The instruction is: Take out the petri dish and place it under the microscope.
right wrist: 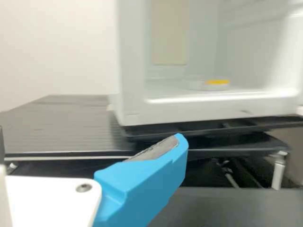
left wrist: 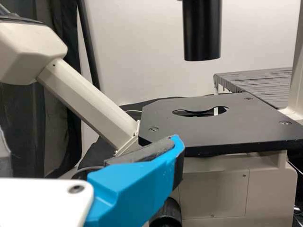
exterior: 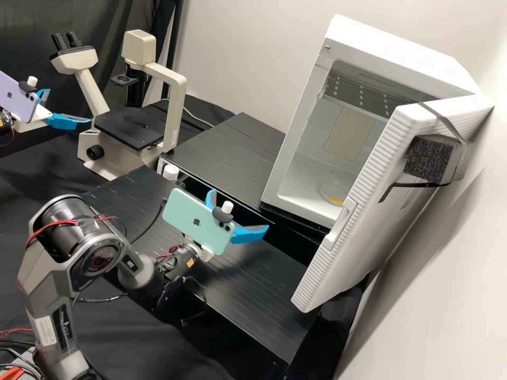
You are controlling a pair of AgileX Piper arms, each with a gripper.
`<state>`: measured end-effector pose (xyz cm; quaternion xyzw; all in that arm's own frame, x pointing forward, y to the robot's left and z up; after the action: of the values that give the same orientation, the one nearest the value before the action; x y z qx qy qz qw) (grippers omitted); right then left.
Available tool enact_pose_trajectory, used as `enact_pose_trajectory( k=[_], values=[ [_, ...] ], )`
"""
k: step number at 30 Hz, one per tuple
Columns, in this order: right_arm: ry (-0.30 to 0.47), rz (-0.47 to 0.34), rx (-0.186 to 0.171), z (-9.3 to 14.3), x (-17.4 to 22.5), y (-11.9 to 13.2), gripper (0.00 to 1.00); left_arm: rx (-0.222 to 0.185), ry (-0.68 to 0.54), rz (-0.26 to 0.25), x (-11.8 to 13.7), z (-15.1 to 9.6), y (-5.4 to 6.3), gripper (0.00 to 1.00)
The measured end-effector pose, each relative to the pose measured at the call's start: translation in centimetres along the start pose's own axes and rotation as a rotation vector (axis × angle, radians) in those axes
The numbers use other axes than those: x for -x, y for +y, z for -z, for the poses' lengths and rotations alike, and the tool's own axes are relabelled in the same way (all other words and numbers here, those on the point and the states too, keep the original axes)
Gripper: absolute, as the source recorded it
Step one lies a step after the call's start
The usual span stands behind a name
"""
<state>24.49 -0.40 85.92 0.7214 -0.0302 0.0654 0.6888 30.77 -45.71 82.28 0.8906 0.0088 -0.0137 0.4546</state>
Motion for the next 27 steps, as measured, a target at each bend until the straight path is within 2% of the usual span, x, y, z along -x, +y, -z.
enact_pose_trajectory(
  k=[5, 8, 10, 15, 21, 27],
  values=[
    [-0.054, -0.065, -0.015, -1.9, 0.1, 2.3, 1.0, 0.0, 0.0, 0.0, 0.0, 0.0, 0.0, 1.0],
    [-0.069, -0.109, -0.002, -3.0, -1.1, 3.8, 1.0, 0.0, 0.0, 0.0, 0.0, 0.0, 0.0, 1.0],
    [-0.066, -0.136, 0.01, -3.5, -2.1, 4.7, 1.0, 0.0, 0.0, 0.0, 0.0, 0.0, 0.0, 1.0],
    [-0.022, -0.192, 0.011, -3.9, -5.1, 7.5, 1.0, 0.0, 0.0, 0.0, 0.0, 0.0, 0.0, 1.0],
    [0.004, -0.174, 0.017, -3.9, -8.9, 9.7, 1.0, 0.0, 0.0, 0.0, 0.0, 0.0, 0.0, 1.0],
    [0.004, -0.121, 0.025, -4.3, -12.6, 11.3, 1.0, 0.0, 0.0, 0.0, 0.0, 0.0, 0.0, 1.0]
  ],
)
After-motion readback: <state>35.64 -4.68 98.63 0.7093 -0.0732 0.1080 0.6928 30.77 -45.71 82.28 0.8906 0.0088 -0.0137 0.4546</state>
